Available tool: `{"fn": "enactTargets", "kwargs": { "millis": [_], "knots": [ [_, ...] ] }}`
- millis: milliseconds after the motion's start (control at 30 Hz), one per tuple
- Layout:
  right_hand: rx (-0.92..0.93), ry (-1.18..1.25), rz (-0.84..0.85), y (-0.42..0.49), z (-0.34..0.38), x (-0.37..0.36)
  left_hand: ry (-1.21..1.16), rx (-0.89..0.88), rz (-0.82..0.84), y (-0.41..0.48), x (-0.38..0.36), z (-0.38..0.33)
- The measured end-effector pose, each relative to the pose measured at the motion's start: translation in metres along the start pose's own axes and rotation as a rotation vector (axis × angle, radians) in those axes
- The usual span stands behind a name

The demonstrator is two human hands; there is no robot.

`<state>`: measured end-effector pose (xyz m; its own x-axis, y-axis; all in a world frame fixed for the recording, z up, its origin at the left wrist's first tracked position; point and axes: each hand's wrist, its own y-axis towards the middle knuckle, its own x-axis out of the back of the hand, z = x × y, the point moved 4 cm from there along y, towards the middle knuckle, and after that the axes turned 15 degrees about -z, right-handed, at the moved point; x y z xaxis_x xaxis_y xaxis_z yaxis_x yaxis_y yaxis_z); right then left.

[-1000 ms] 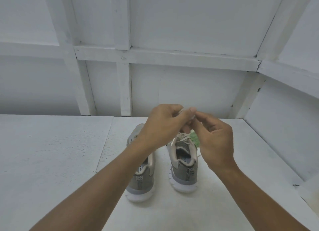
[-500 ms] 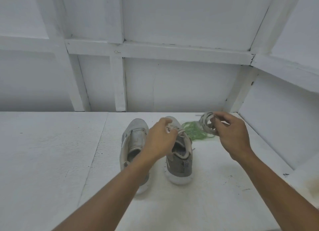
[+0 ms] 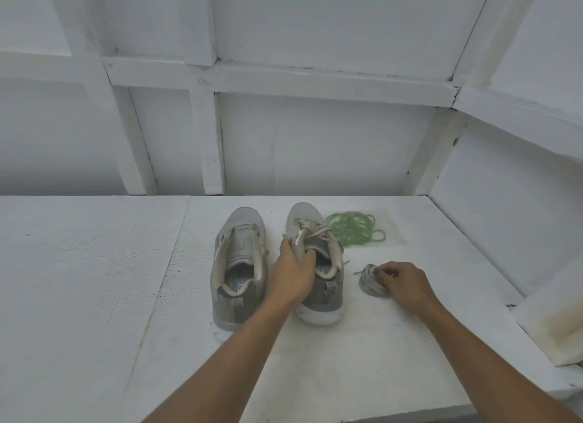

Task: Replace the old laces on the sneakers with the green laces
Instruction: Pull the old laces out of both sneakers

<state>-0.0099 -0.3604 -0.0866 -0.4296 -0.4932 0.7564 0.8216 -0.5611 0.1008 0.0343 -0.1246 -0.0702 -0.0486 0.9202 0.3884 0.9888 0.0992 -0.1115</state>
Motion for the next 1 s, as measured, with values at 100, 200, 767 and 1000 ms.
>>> {"fn": "enactTargets", "kwargs": {
  "millis": [100, 200, 767, 1000],
  "knots": [
    [-0.044, 0.004, 0.020, 0.003, -0.003, 0.000, -0.034, 0.001, -0.002, -0.001, 0.002, -0.001],
    [-0.111, 0.014, 0.045, 0.004, 0.005, 0.008, -0.063, -0.001, -0.015, 0.000, 0.004, -0.003],
    [0.183, 0.097, 0.043, -0.029, 0.089, -0.023, -0.100, -0.072, -0.096, -0.010, 0.003, 0.016],
    [0.205, 0.098, 0.072, -0.025, 0.093, -0.020, -0.118, -0.044, -0.086, -0.013, 0.004, 0.015]
  ]
}}
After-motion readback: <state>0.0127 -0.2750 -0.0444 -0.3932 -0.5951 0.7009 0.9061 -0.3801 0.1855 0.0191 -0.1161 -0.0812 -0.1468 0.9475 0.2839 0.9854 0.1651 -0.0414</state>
